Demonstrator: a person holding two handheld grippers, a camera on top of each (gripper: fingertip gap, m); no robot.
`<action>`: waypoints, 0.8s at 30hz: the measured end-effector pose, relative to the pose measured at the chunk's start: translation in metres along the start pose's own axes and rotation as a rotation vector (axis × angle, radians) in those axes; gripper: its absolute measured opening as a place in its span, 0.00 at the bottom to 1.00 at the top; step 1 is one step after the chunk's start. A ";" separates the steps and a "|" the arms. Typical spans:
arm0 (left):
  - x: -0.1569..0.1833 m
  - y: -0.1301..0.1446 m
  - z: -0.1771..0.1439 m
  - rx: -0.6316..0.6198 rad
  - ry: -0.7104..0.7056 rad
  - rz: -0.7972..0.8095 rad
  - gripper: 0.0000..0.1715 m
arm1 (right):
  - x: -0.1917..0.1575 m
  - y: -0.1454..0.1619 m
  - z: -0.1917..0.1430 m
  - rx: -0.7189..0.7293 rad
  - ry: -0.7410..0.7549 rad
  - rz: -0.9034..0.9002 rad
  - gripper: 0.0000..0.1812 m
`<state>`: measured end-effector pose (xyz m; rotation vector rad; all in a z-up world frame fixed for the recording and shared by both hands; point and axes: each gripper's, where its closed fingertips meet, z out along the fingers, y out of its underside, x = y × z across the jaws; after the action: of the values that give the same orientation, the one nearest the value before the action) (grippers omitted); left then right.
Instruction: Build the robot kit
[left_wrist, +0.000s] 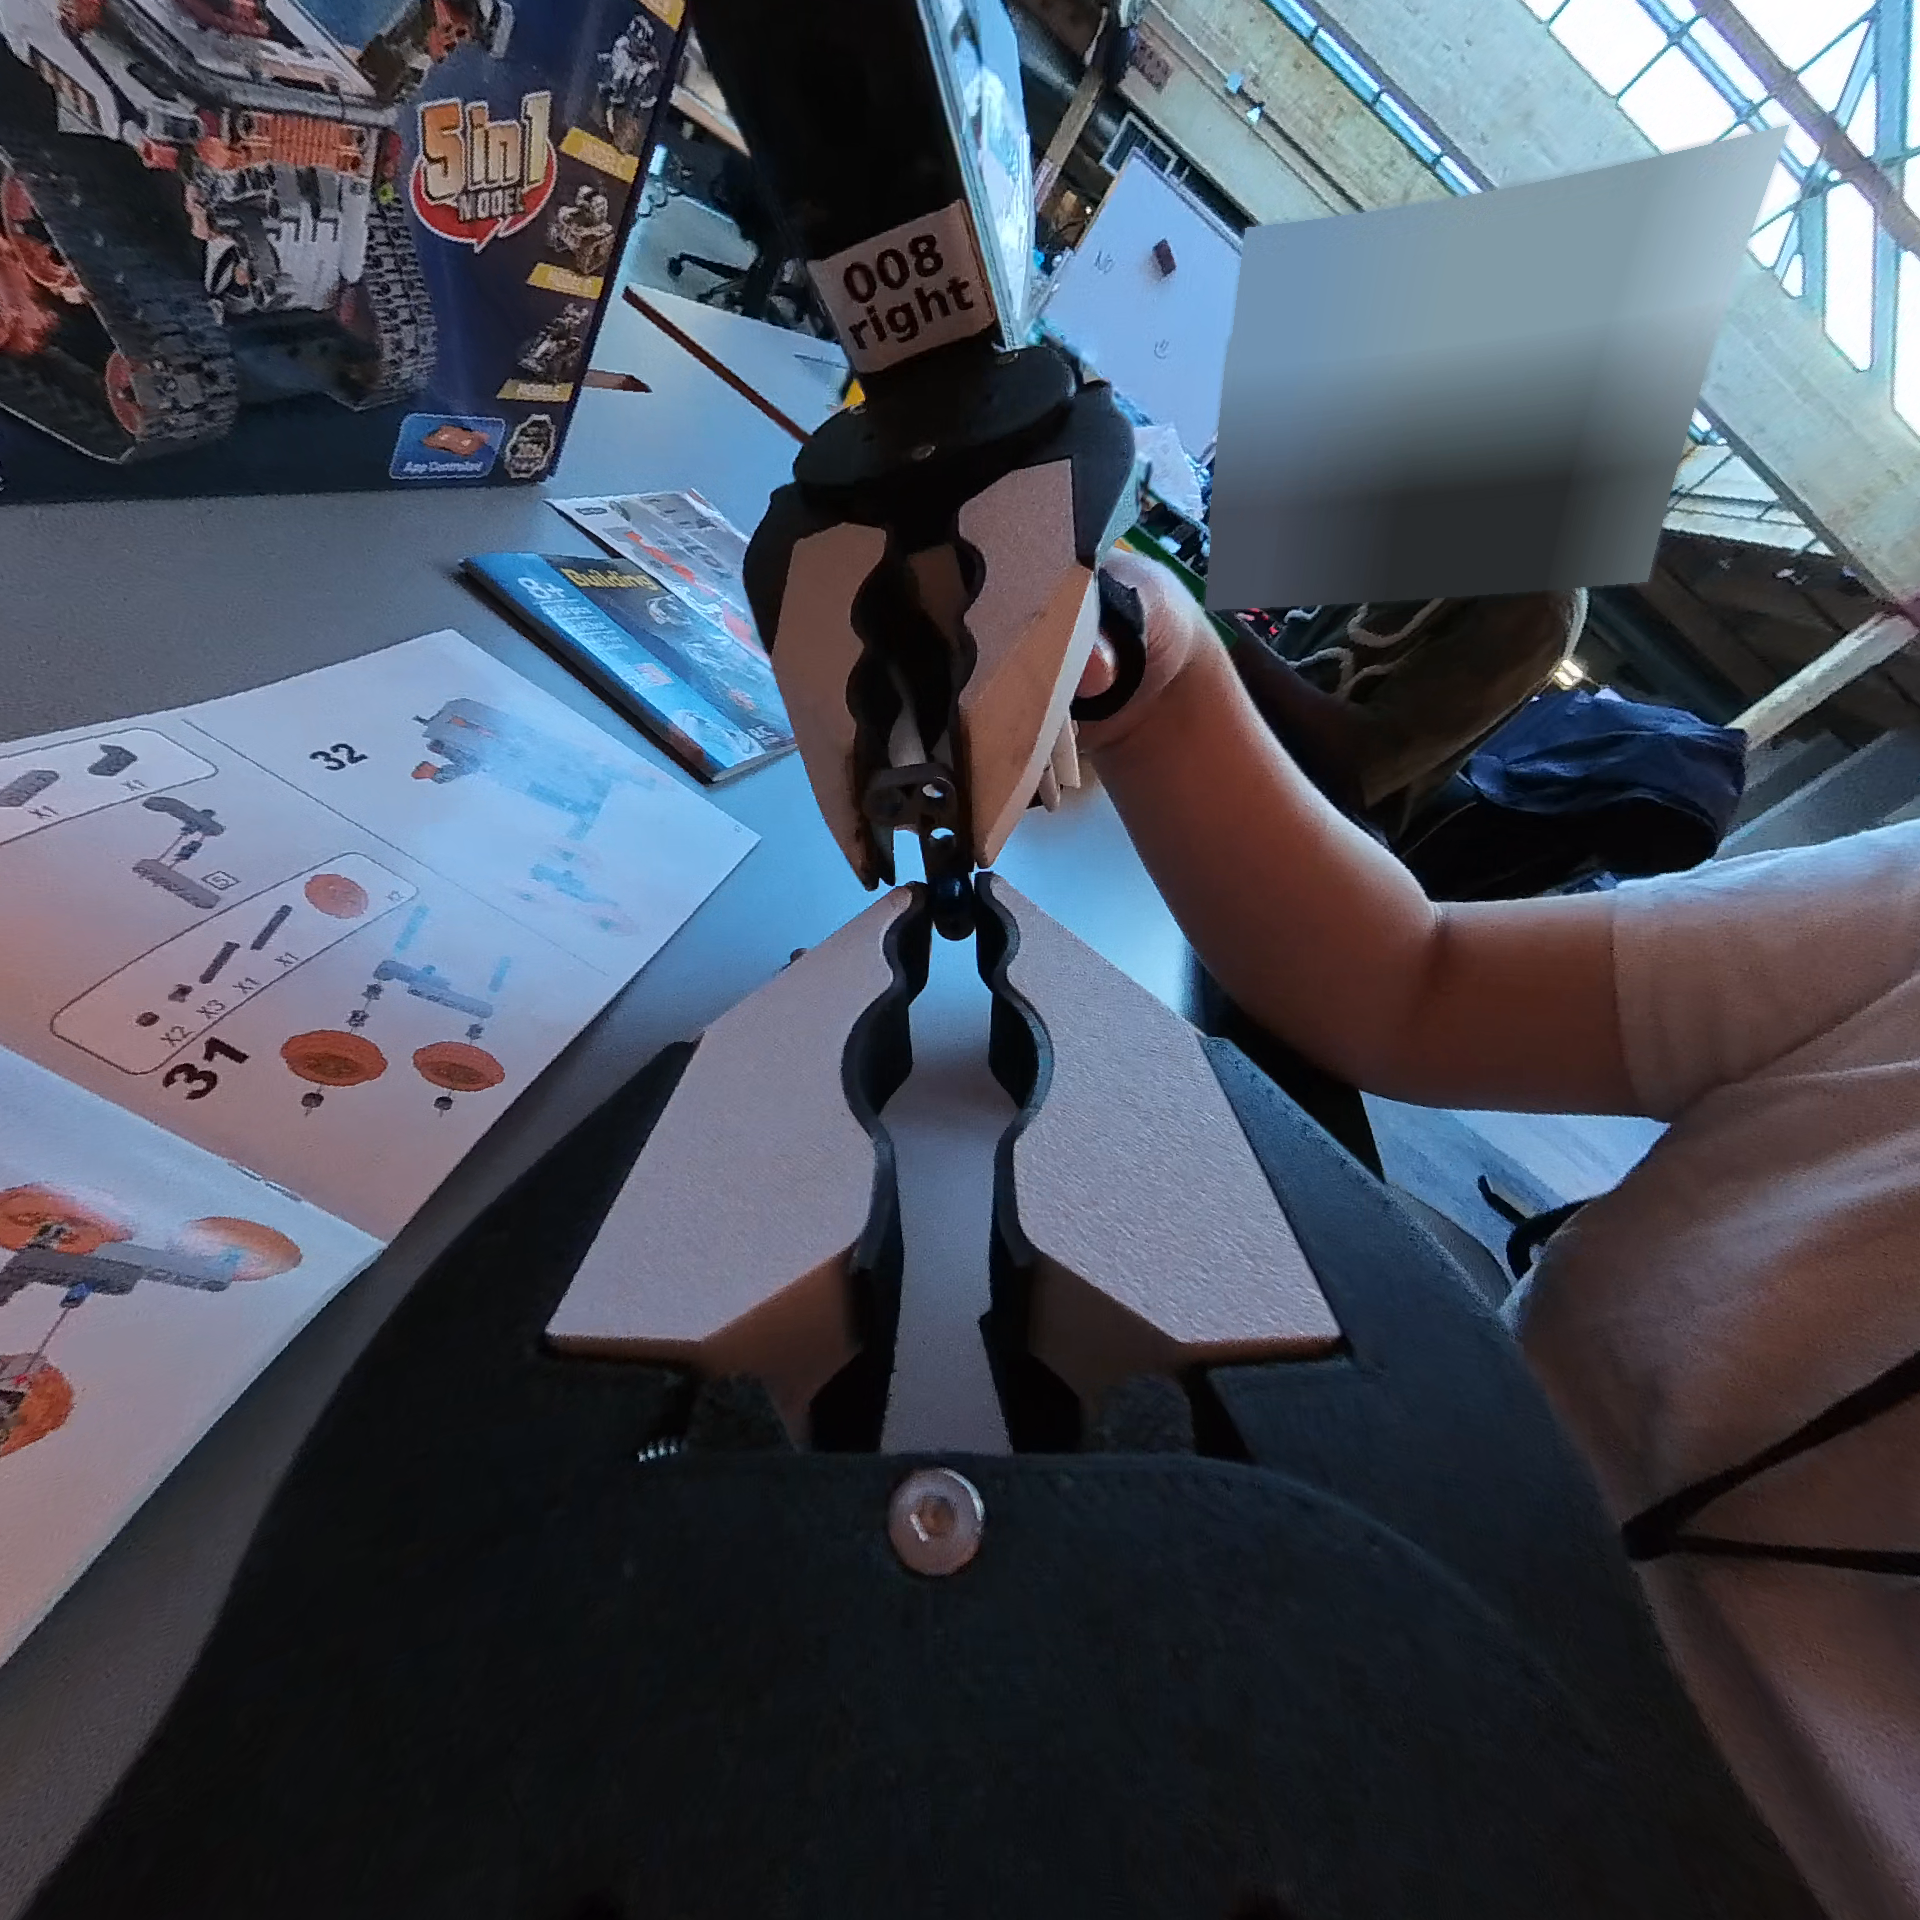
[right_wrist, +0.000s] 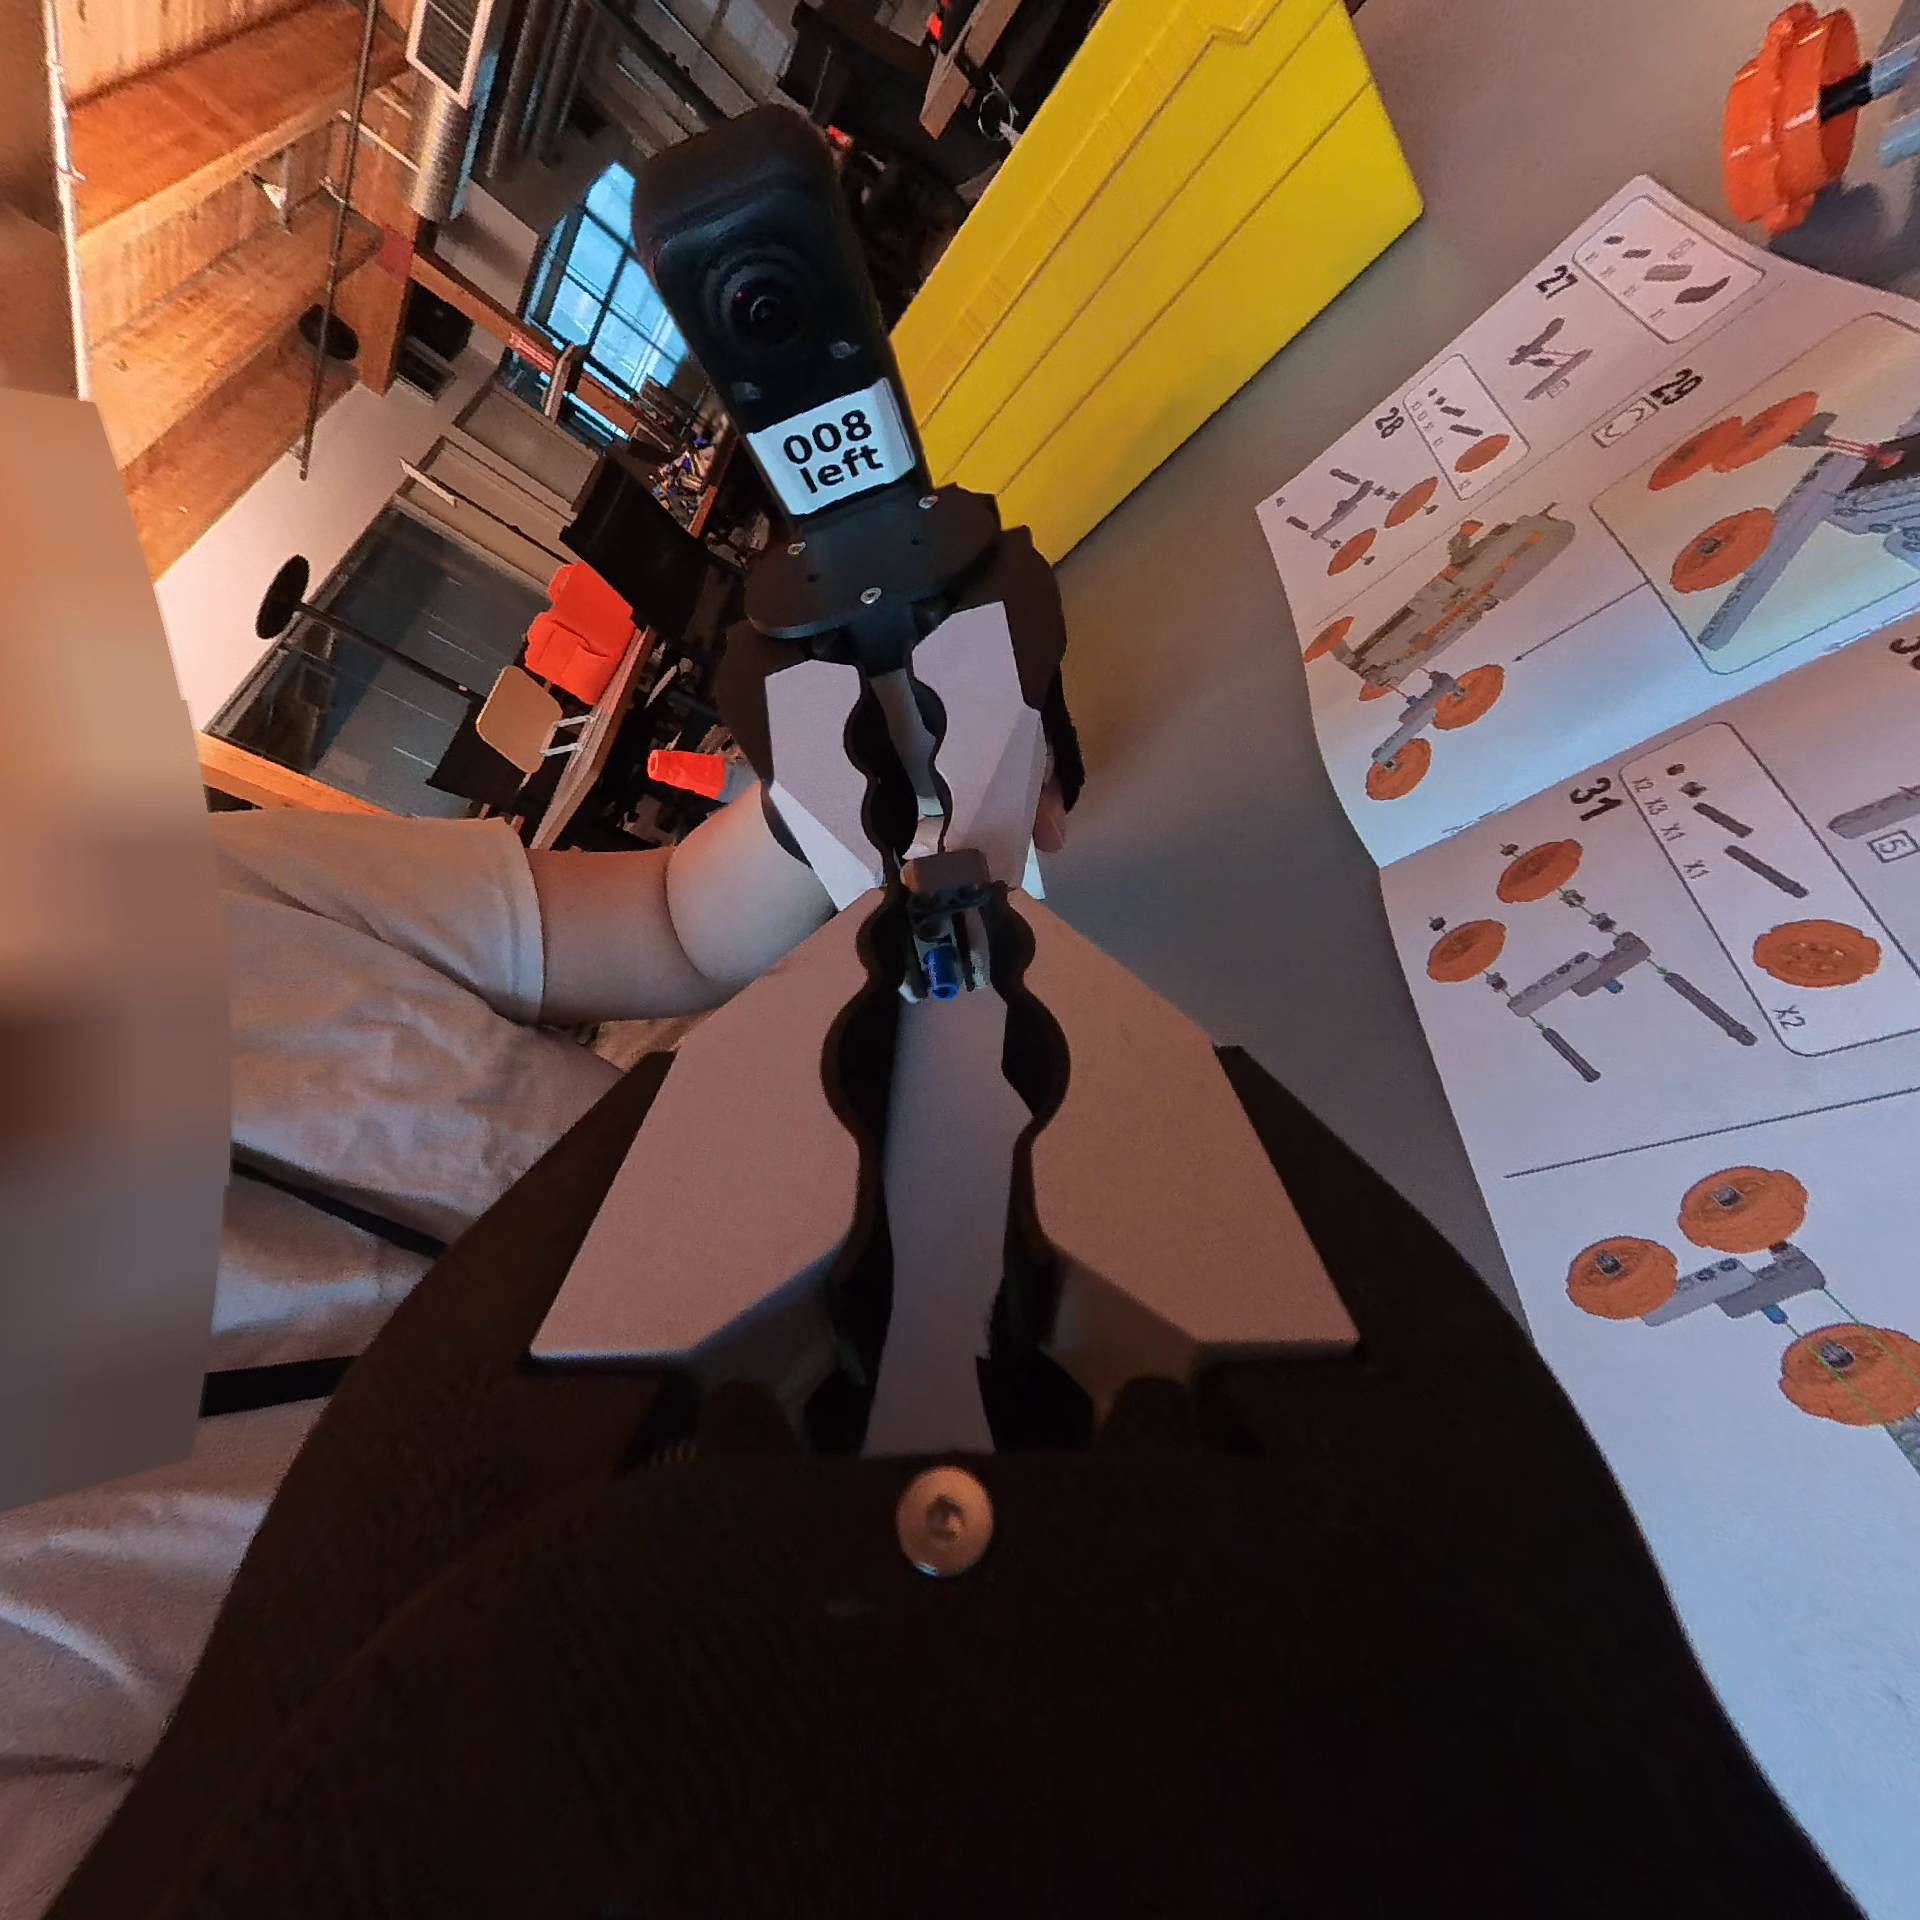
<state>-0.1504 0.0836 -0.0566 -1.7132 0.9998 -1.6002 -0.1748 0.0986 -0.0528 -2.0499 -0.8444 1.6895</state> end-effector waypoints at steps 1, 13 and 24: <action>0.002 0.001 0.000 -0.003 0.015 -0.003 0.03 | -0.001 0.001 0.001 -0.007 0.000 0.004 0.07; 0.001 -0.002 -0.009 -0.013 -0.012 0.014 0.02 | -0.004 -0.014 -0.015 0.058 0.150 -0.150 0.19; -0.032 -0.066 -0.092 0.366 -0.269 -0.014 0.03 | 0.065 0.094 -0.089 -0.140 0.904 -0.341 0.19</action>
<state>-0.2325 0.1530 -0.0095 -1.6243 0.5282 -1.4100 -0.0611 0.0782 -0.1394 -2.2486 -0.9021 0.4271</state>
